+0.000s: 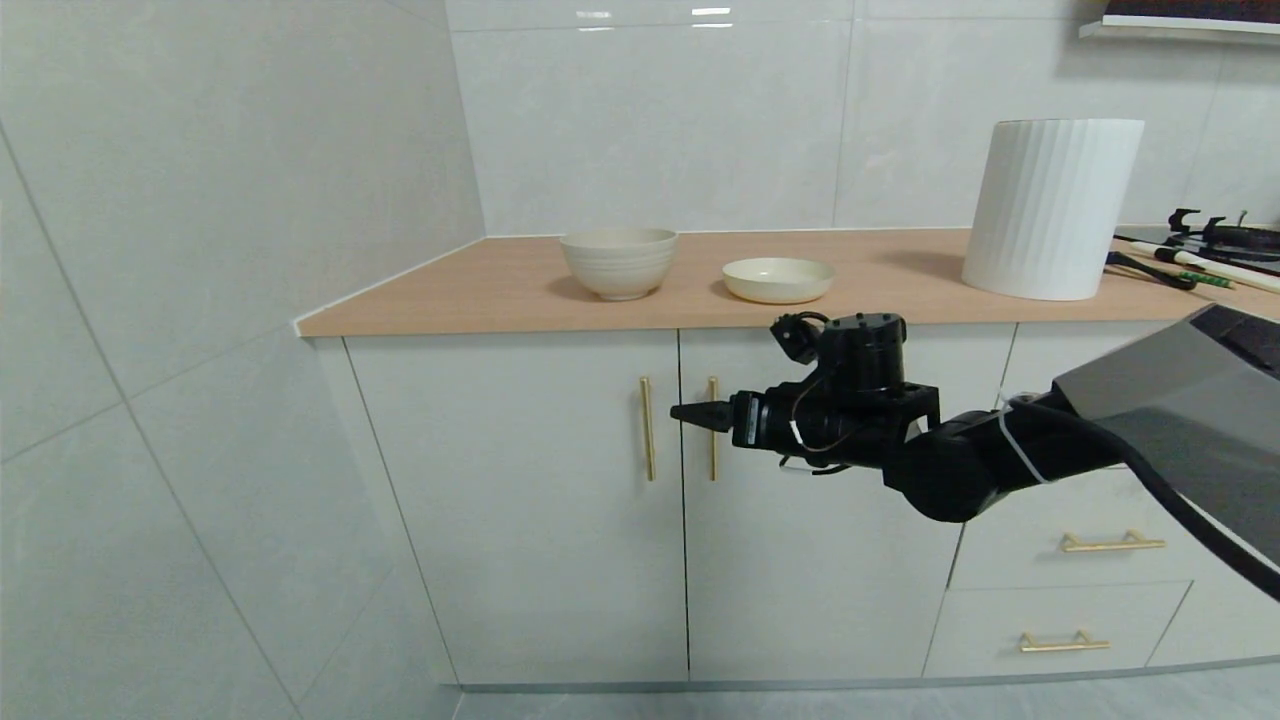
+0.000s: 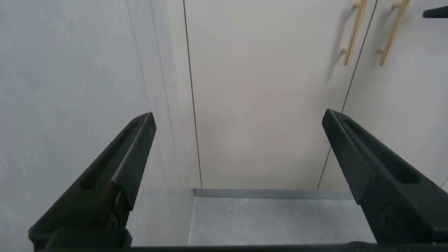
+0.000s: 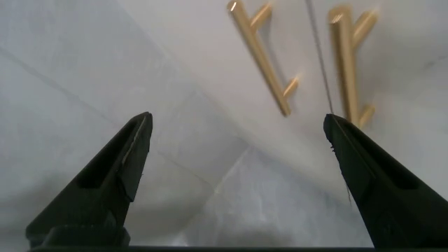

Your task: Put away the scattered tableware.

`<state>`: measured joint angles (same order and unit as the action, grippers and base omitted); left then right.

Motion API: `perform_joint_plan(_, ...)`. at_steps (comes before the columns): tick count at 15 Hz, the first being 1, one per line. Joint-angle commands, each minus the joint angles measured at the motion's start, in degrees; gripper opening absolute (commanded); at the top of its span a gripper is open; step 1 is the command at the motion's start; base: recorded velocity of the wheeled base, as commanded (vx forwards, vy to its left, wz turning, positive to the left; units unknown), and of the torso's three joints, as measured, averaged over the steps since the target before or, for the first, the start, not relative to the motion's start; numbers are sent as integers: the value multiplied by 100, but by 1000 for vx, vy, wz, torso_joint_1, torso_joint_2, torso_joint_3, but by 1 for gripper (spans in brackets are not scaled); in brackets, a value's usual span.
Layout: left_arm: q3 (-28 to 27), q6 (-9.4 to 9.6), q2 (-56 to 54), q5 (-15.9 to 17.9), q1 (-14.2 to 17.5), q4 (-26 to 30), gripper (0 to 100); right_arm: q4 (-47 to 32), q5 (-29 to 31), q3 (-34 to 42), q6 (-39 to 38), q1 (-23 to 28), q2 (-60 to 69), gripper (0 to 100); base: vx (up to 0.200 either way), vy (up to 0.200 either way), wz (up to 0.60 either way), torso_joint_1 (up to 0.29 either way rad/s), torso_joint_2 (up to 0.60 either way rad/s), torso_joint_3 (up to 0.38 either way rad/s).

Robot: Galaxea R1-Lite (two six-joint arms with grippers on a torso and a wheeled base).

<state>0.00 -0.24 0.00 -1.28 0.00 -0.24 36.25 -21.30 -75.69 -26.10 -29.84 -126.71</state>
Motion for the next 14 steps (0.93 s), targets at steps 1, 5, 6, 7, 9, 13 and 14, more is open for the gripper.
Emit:
perform_joint_plan(1, 0, -2, 0, -4, 0, -2, 100, 119, 29, -148, -97, 31, -223, 100, 0, 0, 0, 0, 0, 0)
perform_joint_plan(5, 0, -2, 0, -4, 0, -2, 100, 136, 266, -438, -202, 75, -513, 100, 0, 0, 0, 0, 0, 0)
perform_joint_plan(6, 0, -2, 0, -4, 0, -2, 100, 145, 293, -473, -202, 75, -557, 100, 0, 0, 0, 0, 0, 0)
perform_joint_plan(7, 0, -2, 0, -4, 0, -2, 100, 198, 337, -526, -202, 66, -653, 100, 0, 0, 0, 0, 0, 0)
perform_joint_plan(9, 0, -2, 0, -4, 0, -2, 100, 400, 451, -552, -194, 66, -776, 100, 0, 0, 0, 0, 0, 0)
perform_joint_plan(13, 0, -2, 0, -4, 0, -2, 100, 461, 460, -710, -220, 49, -943, 100, 0, 0, 0, 0, 0, 0)
perform_joint_plan(14, 0, -2, 0, -4, 0, -2, 100, 461, 469, -737, -229, 40, -1014, 100, 0, 0, 0, 0, 0, 0)
